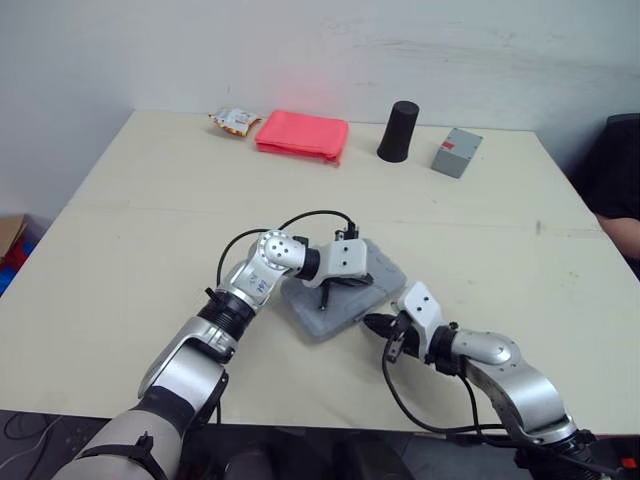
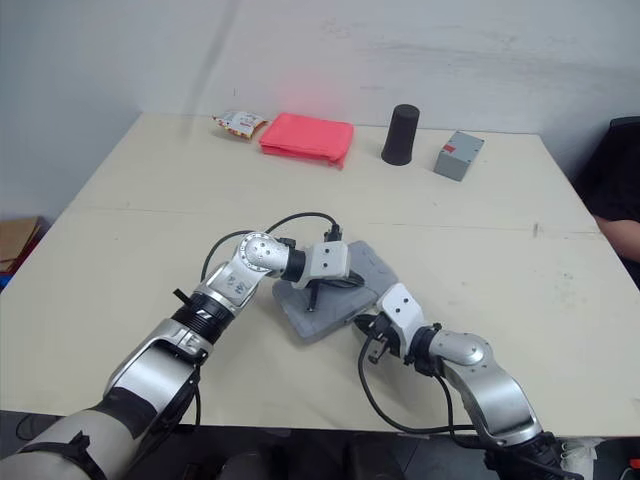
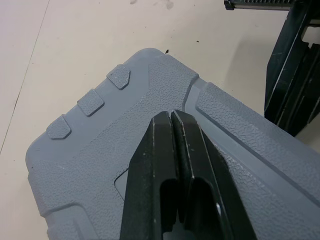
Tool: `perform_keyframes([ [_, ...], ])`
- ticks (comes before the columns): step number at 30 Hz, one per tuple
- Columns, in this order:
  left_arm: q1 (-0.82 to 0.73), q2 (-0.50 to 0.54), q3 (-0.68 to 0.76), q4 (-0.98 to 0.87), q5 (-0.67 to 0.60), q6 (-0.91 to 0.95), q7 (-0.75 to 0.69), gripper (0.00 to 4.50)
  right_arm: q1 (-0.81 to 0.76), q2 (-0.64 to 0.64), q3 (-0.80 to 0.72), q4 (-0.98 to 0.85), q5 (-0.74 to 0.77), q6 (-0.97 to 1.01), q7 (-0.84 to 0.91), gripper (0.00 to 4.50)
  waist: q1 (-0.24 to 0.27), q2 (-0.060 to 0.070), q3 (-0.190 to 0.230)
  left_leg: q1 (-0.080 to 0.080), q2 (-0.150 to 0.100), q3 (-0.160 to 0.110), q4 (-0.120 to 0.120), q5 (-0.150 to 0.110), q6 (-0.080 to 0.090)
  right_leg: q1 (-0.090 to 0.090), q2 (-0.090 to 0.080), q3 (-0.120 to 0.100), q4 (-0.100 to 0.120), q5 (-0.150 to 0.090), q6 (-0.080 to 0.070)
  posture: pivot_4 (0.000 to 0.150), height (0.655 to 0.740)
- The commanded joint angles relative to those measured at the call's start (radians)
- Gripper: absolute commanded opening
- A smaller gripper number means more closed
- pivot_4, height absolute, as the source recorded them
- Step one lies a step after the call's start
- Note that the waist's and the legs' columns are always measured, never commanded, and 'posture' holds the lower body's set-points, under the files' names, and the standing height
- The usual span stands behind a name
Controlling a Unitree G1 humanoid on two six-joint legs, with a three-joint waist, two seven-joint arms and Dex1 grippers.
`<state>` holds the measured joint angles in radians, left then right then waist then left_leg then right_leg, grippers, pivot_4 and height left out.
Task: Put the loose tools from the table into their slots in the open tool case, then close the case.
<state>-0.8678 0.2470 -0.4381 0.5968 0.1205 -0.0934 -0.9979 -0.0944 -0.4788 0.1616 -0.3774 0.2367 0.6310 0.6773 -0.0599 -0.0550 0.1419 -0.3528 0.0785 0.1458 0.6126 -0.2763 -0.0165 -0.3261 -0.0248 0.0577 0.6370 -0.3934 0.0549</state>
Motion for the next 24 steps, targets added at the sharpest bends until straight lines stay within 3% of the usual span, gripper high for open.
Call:
perform_keyframes([
  [1,0.100,0.029,-0.113,0.113,0.122,0.091,-0.033,0.04,-0.019,0.009,0.009,-0.061,0.029,-0.009,0.009,0.00,0.000,0.000,0.000,0.000,0.000,0.000,0.000,0.000,0.000,0.000,0.000,0.000,-0.001,0.000,0.000,0.150,0.7400],
  [11,0.099,0.034,-0.118,0.110,0.125,0.115,-0.039,0.04,-0.079,0.061,0.021,0.065,-0.023,-0.096,-0.023,0.00,-0.004,0.000,0.000,0.000,0.001,0.000,-0.003,0.000,0.000,0.001,0.000,0.000,-0.007,0.001,-0.004,0.150,0.7400],
  [17,0.111,0.042,-0.096,0.088,0.105,0.125,-0.028,0.04,-0.027,0.036,-0.004,-0.002,-0.012,-0.118,-0.002,0.00,-0.011,0.002,0.001,-0.001,0.001,0.000,-0.003,0.000,0.000,0.002,-0.001,-0.001,-0.010,0.001,-0.004,0.150,0.7400],
  [21,0.114,0.036,-0.002,0.020,-0.004,0.159,-0.049,0.04,0.041,-0.055,-0.029,-0.114,-0.011,-0.127,0.033,0.00,-0.009,0.008,0.000,-0.004,0.001,0.000,-0.005,-0.001,0.001,0.001,-0.001,-0.002,-0.013,0.002,-0.003,0.150,0.7400],
  [24,0.120,0.067,0.075,-0.111,-0.133,0.162,-0.154,0.04,0.114,-0.154,-0.091,-0.230,0.026,-0.096,0.076,0.00,-0.008,0.011,0.000,-0.008,0.001,0.000,-0.007,-0.001,0.001,-0.010,-0.001,-0.003,-0.014,0.010,0.013,0.150,0.7400],
])
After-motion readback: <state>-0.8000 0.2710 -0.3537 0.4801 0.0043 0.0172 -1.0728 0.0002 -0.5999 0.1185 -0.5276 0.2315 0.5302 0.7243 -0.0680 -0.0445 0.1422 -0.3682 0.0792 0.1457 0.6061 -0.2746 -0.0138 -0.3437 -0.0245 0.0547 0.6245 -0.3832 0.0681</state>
